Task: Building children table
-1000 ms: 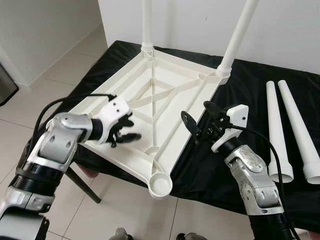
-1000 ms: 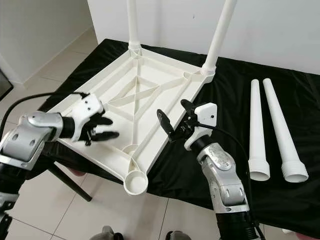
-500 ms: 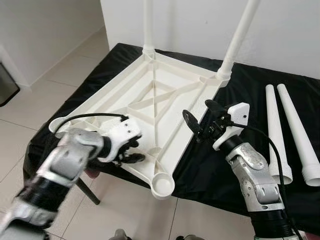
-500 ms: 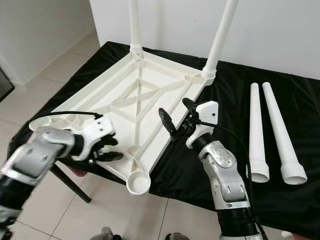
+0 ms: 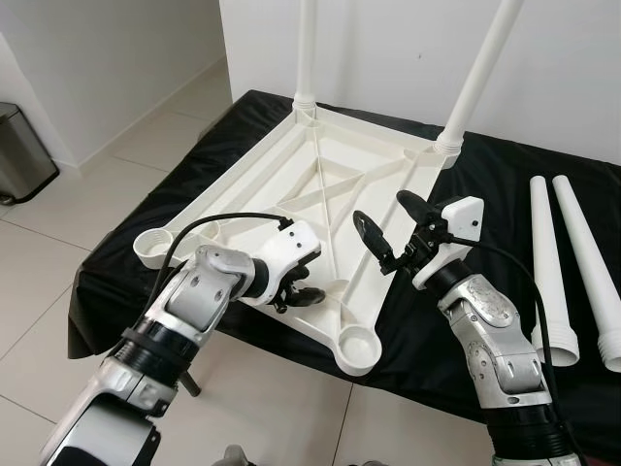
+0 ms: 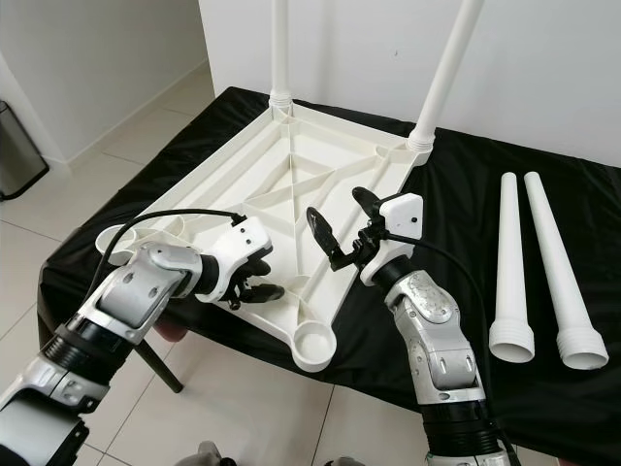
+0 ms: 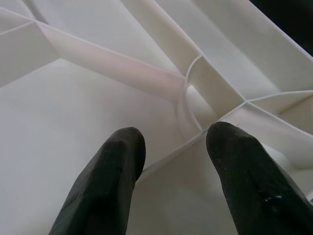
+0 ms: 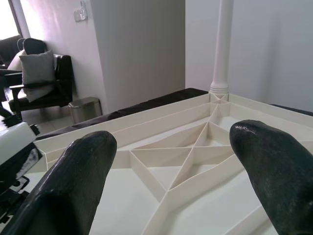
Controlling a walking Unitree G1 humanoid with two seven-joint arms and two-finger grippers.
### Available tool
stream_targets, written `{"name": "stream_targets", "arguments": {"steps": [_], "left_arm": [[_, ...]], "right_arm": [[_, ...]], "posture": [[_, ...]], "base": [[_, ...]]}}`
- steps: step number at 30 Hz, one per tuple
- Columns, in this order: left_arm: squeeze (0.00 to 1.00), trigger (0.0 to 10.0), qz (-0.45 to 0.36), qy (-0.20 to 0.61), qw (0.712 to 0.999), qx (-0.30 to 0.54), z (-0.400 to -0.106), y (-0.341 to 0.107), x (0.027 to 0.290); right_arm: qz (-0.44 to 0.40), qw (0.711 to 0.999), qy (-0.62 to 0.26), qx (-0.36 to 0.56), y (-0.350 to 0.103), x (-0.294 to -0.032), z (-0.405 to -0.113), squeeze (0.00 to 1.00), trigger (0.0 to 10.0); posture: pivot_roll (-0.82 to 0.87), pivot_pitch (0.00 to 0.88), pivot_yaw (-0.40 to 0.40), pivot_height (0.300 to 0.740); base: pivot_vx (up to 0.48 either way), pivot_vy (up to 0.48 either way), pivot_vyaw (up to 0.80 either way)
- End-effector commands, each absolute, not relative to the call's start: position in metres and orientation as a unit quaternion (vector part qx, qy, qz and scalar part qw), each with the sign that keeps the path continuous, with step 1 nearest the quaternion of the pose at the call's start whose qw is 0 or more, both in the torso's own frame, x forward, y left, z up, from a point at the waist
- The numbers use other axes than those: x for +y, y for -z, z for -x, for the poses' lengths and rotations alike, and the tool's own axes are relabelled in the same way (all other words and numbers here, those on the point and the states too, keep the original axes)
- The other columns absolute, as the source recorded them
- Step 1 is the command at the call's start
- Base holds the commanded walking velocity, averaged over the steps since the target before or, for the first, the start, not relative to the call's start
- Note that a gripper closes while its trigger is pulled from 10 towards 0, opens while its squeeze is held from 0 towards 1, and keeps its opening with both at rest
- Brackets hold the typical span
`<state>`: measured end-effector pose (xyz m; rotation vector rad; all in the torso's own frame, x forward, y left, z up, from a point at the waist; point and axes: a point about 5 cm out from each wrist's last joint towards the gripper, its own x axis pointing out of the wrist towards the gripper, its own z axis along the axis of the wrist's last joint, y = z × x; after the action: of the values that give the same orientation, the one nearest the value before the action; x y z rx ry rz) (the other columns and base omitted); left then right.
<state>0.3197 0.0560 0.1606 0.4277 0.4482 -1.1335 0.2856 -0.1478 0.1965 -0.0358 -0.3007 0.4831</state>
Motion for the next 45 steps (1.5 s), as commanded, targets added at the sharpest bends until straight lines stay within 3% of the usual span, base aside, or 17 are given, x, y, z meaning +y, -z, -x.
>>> {"name": "stream_targets", "arguments": {"steps": [1, 6, 16, 18, 34, 39, 45], "left_arm": [[0.00, 10.0, -0.204, 0.508, 0.806, 0.224, -0.322, -0.150, 0.053], [0.00, 10.0, -0.199, 0.458, 0.836, 0.227, -0.342, -0.150, 0.054], [0.00, 10.0, -0.218, 0.415, 0.851, 0.239, -0.357, -0.143, 0.068], [0.00, 10.0, -0.216, 0.385, 0.865, 0.238, -0.365, -0.144, 0.074], [0.00, 10.0, -0.218, 0.308, 0.903, 0.206, -0.390, -0.160, 0.092], [0.00, 10.0, -0.211, 0.331, 0.897, 0.203, -0.388, -0.164, 0.091], [0.00, 10.0, -0.193, 0.465, 0.846, 0.172, -0.360, -0.180, 0.086]], "right_arm": [[0.018, 0.960, -0.237, -0.150, -0.196, -0.147, -0.283, 0.00, 10.0], [0.013, 0.964, -0.223, -0.142, -0.190, -0.149, -0.280, 0.00, 10.0], [0.009, 0.967, -0.213, -0.142, -0.189, -0.150, -0.278, 0.00, 10.0], [0.009, 0.967, -0.211, -0.142, -0.189, -0.151, -0.278, 0.00, 10.0], [0.001, 0.969, -0.210, -0.134, -0.186, -0.147, -0.279, 0.00, 10.0], [-0.002, 0.970, -0.208, -0.123, -0.182, -0.147, -0.280, 0.00, 10.0], [0.005, 0.975, -0.203, -0.090, -0.171, -0.147, -0.293, 0.00, 10.0]], "posture": [[-0.06, 0.037, 0.007, 0.740], [-0.07, 0.033, 0.016, 0.740], [-0.08, 0.028, 0.026, 0.740], [-0.08, 0.028, 0.024, 0.740], [-0.07, 0.042, 0.014, 0.740], [-0.06, 0.046, 0.012, 0.740], [-0.05, 0.044, 0.000, 0.740]], "base": [[0.000, 0.000, 0.00], [0.000, 0.000, 0.00], [0.000, 0.000, 0.00], [0.000, 0.000, 0.00], [0.000, 0.000, 0.00], [0.000, 0.000, 0.00], [0.000, 0.000, 0.00]]}}
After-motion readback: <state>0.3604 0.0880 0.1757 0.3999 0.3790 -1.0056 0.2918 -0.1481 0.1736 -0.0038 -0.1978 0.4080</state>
